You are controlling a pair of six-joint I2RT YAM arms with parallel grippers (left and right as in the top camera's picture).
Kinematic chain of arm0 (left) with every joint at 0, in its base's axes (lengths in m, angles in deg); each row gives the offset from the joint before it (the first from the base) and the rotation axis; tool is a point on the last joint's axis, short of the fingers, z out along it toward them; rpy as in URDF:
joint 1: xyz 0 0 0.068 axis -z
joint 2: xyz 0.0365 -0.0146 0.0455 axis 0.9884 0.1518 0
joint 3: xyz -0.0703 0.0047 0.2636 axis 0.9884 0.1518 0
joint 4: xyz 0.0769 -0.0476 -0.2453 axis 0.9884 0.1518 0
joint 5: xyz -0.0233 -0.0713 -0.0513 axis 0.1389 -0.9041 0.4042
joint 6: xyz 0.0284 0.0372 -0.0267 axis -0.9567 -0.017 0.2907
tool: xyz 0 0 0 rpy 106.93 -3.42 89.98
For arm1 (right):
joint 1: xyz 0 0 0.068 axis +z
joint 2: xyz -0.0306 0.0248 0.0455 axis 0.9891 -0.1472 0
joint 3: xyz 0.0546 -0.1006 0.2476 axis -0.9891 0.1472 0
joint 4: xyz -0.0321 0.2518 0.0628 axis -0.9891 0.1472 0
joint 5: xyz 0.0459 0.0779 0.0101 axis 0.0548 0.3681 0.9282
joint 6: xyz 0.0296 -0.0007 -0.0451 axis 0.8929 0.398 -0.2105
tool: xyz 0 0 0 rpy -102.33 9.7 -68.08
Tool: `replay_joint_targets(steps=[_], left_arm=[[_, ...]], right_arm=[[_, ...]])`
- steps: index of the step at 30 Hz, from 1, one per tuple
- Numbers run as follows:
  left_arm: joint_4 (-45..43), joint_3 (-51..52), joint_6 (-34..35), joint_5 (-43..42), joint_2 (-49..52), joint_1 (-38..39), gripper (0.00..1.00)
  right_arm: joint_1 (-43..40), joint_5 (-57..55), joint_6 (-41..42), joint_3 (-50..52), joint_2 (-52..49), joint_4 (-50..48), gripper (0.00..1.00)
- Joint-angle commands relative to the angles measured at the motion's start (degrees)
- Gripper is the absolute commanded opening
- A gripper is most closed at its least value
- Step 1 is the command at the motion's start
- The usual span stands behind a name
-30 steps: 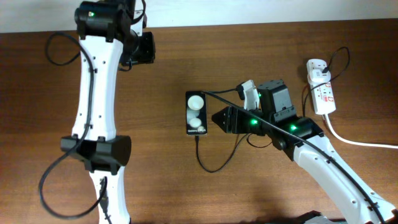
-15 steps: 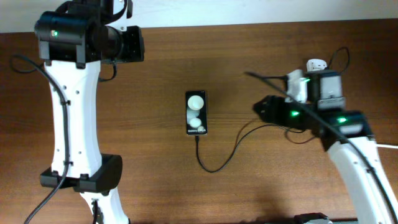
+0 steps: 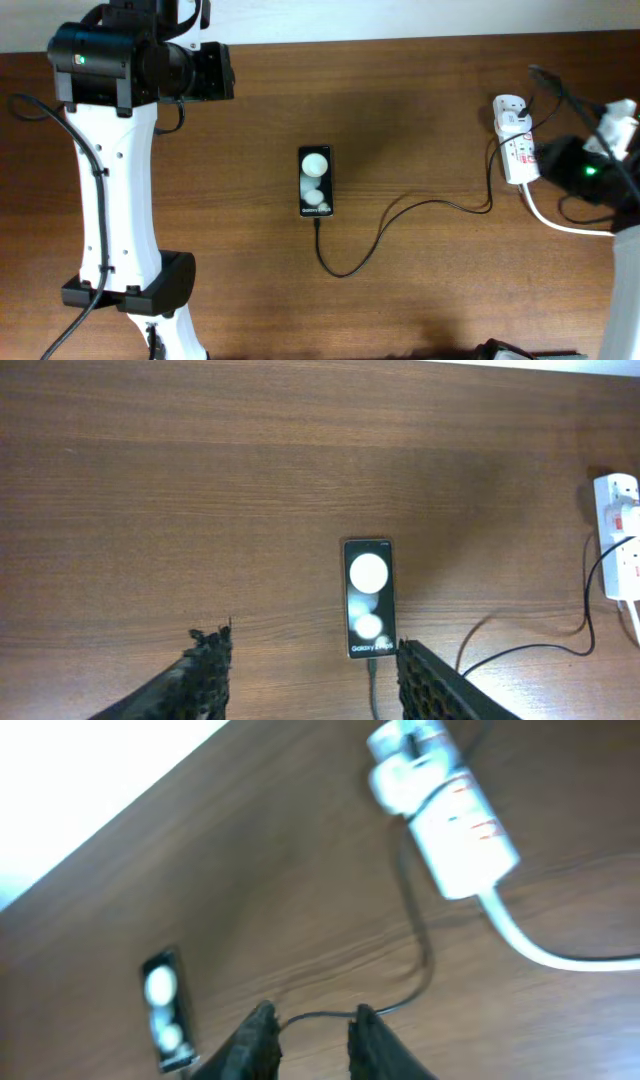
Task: Plug charger to phone and switch on socket
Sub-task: 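Position the right gripper over the power strip's orange switch beside the plug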
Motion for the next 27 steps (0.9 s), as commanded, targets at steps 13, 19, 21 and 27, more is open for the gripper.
replay_joint_targets(steps=[13,19,21,27], left_arm=[[0.04,-0.44,-0.39,0.63,-1.20,-0.04,0.99],[0.04,-0.44,-0.39,0.63,-1.20,-0.04,0.99],[0.04,-0.44,-0.39,0.63,-1.20,-0.04,0.99],[0.04,-0.44,-0.39,0.63,-1.20,-0.04,0.99]], right_arm=[[-7.69,6.84,-0.48,-1.29,-14.01,-9.57,0.04],[-7.80,6.78,0.04,-2.34,-17.77,-12.92,0.04],[-7.80,6.16,0.90,-3.39,-19.04,-13.66,0.04],[-9.53,5.42,1.75,-6.27,-22.67,-15.47,0.04]])
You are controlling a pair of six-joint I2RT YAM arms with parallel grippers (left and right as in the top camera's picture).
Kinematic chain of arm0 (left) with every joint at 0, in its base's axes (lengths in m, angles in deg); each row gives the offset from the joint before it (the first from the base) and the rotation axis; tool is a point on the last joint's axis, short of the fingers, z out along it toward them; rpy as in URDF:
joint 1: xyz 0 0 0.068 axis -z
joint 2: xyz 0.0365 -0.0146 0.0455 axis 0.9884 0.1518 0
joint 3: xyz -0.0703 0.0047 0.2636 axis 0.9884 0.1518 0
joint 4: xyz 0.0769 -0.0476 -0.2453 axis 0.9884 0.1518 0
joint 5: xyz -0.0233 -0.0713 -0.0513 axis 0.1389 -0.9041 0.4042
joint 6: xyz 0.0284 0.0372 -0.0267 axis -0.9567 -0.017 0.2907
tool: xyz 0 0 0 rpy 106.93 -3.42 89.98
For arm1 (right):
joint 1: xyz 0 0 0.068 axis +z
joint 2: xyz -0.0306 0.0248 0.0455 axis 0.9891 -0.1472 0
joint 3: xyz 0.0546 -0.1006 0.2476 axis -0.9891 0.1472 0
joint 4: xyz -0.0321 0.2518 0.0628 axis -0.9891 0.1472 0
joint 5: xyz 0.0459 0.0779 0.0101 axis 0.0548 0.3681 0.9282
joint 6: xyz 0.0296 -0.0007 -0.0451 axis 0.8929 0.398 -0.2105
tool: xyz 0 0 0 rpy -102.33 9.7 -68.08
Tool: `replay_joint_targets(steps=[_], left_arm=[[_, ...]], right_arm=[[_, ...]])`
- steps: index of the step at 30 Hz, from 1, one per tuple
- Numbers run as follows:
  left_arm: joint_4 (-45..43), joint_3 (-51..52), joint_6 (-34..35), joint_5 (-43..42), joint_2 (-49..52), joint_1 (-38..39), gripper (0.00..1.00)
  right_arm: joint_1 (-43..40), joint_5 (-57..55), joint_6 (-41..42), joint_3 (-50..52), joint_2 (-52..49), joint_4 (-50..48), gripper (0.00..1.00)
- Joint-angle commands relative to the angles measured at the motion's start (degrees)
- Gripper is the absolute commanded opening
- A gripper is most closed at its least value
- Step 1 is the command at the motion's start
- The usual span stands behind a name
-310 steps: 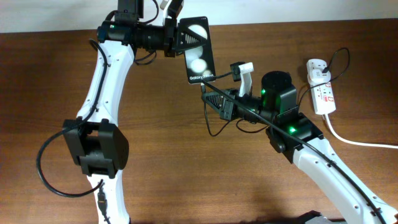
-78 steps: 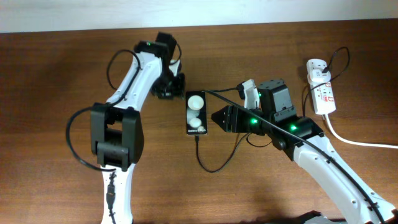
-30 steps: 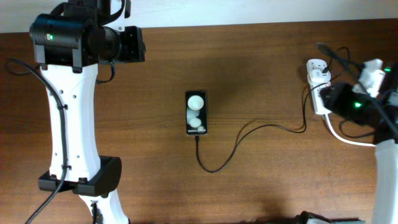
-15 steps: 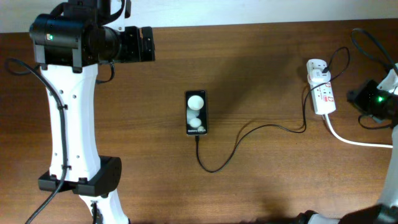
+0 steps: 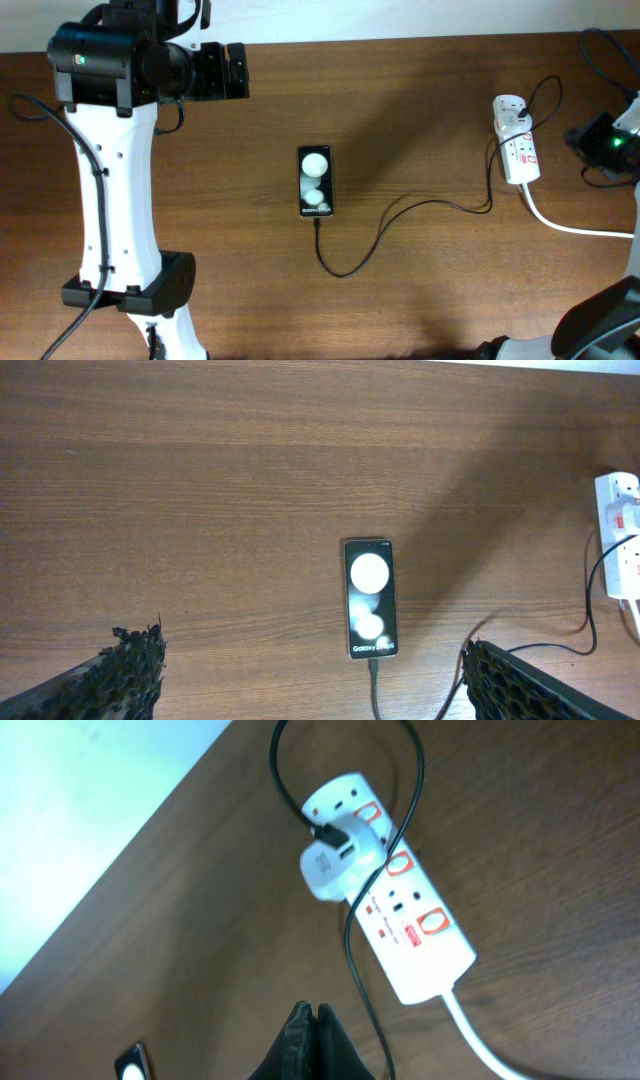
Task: Plug charger to phone and switch on socket
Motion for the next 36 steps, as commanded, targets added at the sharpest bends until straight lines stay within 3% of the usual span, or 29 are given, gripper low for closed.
replay_joint_targets(steps=[1,16,28,36], left_arm=[[0.04,-0.44,-0.11,0.61,-1.20,-0.04,0.99],[0.04,-0.44,-0.11,0.61,-1.20,-0.04,0.99],[0.04,-0.44,-0.11,0.61,-1.20,-0.04,0.99],[0.04,-0.44,-0.11,0.61,-1.20,-0.04,0.99]], right_arm=[[-1.73,-0.50,0.66,-2.86,-2.40,-0.83,0.04],[-2.19,-0.04,5.86,-3.04,-14.40,-7.89,0.04],[2.03,-0.15,5.86,-2.99,-22.58,-16.11,0.04],[4.52,-7.98,6.25,-2.99,-23.10,-17.62,0.04]])
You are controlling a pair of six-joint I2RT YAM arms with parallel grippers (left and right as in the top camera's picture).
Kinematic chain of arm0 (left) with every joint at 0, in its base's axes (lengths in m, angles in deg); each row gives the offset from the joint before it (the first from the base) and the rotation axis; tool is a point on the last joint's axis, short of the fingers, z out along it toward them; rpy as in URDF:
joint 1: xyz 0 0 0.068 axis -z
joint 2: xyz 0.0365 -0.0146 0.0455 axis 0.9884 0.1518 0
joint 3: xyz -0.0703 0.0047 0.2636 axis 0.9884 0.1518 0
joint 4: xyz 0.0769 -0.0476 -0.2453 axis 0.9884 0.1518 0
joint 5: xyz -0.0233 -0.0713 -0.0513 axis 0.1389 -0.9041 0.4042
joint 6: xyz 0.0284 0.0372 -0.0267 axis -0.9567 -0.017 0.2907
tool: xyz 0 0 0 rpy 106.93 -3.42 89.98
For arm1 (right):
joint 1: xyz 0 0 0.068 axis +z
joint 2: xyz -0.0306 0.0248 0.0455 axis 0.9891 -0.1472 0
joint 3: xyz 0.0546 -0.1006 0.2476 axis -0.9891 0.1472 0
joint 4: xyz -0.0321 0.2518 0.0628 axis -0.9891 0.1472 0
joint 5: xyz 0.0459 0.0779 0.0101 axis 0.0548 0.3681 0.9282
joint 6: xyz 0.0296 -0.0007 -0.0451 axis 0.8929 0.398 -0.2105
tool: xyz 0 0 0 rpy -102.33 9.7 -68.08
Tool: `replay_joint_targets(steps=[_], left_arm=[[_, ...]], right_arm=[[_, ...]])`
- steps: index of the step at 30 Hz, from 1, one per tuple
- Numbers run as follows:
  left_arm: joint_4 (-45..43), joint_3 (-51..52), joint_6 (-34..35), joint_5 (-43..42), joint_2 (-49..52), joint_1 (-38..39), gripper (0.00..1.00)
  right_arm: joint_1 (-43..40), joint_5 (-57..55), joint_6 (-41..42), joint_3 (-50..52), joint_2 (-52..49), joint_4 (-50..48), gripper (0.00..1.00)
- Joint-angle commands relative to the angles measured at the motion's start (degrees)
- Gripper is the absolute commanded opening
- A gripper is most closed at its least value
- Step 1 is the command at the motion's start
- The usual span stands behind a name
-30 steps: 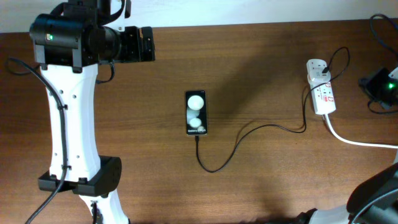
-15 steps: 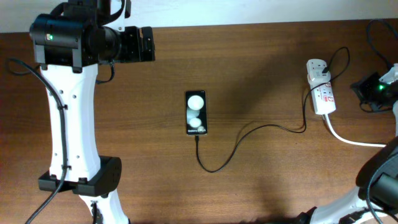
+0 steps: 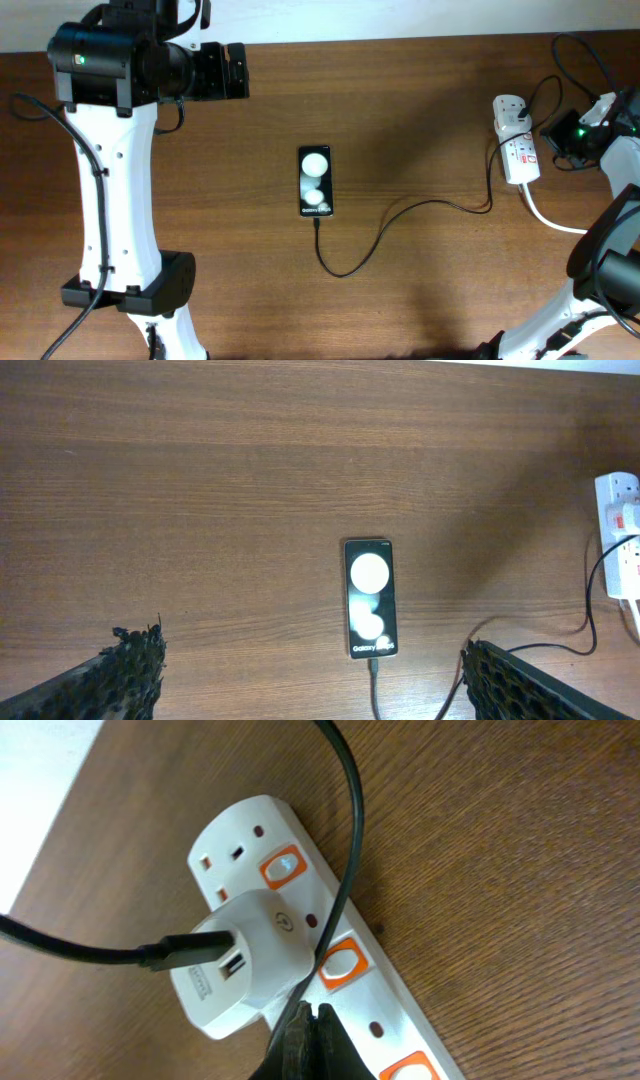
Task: Plug charger to phone and switch on socket
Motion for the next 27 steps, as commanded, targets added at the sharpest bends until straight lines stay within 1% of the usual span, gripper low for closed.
replay_joint_targets(steps=[1,6,18,27], left_arm=[[0.04,-0.44,-0.11,0.61,-1.20,-0.04,0.99],[0.04,-0.44,-0.11,0.61,-1.20,-0.04,0.99],[0.04,-0.44,-0.11,0.61,-1.20,-0.04,0.99],[0.04,-0.44,-0.11,0.61,-1.20,-0.04,0.99]], right_arm=[[1.49,-4.72,0.42,-1.03,-1.14,-0.68,0.04],[2.16,-4.76,0.42,-1.03,-3.69,-2.60,0.04],[2.29,-4.55,0.39,-1.03,-6.80,-3.82,0.04],[2.29,-4.02,0.37,-1.03,-7.26,-5.38,0.04]])
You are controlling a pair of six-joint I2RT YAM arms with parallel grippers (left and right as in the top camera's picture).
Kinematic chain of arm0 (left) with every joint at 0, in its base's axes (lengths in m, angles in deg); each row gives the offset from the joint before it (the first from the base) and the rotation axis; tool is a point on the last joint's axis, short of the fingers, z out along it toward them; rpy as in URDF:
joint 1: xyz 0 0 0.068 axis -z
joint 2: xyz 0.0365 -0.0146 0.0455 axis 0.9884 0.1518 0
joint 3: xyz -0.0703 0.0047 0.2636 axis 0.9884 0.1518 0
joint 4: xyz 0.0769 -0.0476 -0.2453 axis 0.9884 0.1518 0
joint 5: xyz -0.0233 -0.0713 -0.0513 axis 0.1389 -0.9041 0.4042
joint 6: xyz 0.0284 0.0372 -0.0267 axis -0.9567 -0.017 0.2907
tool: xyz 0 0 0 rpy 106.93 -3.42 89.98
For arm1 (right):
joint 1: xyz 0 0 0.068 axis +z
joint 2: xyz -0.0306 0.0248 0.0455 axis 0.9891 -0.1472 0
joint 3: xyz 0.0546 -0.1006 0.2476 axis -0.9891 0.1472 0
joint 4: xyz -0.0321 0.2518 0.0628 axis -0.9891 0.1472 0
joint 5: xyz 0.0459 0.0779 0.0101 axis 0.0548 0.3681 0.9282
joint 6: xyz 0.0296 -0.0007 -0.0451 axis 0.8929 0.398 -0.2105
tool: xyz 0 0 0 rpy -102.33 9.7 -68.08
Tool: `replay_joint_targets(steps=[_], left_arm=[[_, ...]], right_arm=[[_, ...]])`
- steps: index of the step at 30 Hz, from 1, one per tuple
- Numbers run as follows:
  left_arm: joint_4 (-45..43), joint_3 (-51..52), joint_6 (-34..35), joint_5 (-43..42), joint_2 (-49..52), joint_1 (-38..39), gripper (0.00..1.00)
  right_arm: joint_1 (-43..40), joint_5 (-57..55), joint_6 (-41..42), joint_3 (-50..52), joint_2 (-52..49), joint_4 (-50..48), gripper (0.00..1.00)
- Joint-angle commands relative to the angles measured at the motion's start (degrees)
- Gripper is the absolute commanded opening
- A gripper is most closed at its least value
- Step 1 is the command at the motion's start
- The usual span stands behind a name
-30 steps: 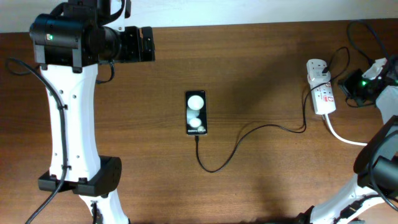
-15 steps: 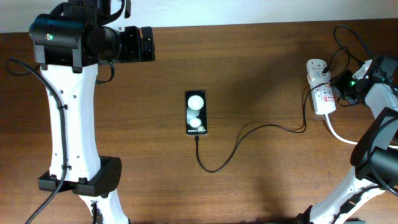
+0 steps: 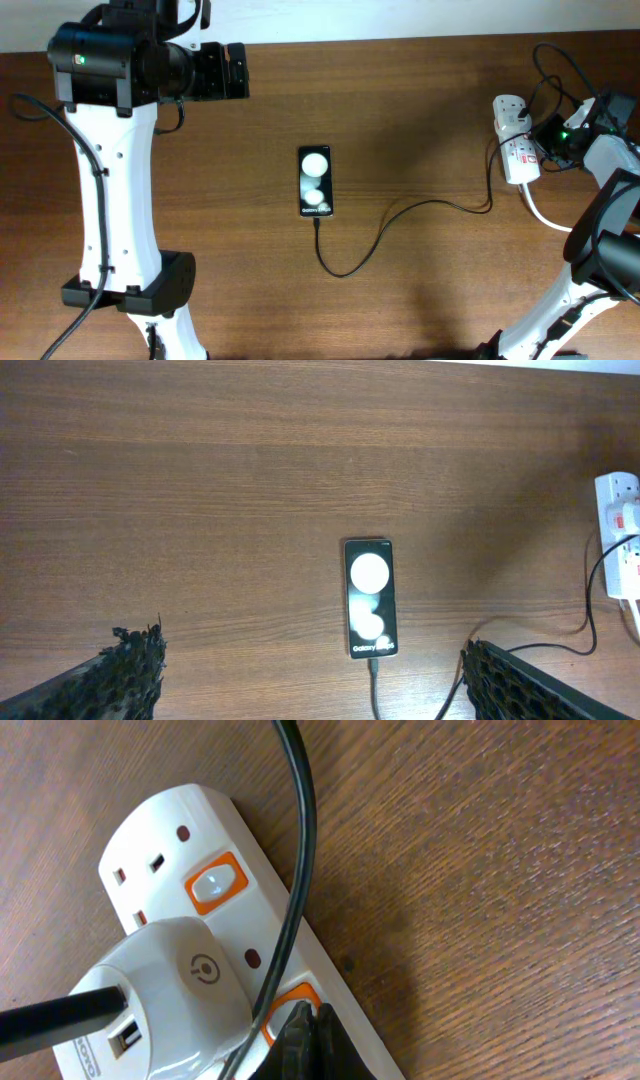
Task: Plug charger to phone and switch on socket
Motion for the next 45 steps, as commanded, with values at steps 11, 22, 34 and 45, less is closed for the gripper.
replay_joint_targets(steps=[11,22,34,45], left_arm=[[0.04,-0.44,-0.11,0.61,-1.20,-0.04,0.99],[0.04,-0.44,-0.11,0.61,-1.20,-0.04,0.99],[0.04,-0.44,-0.11,0.59,-1.20,-0.04,0.99],[0.04,-0.44,-0.11,0.59,-1.20,-0.04,0.99]], right_arm=[[0.68,0.15,-0.22,-0.92,-1.20,-1.68,0.04],[2.56,-0.72,-0.98,-0.92,-1.33,-1.31,0.04],[3.43,0.61,-1.01,-0.90,-3.76,1.68,0.04],[7.06,0.55,-0.33,-0.81,-3.76,6.21,0.04]])
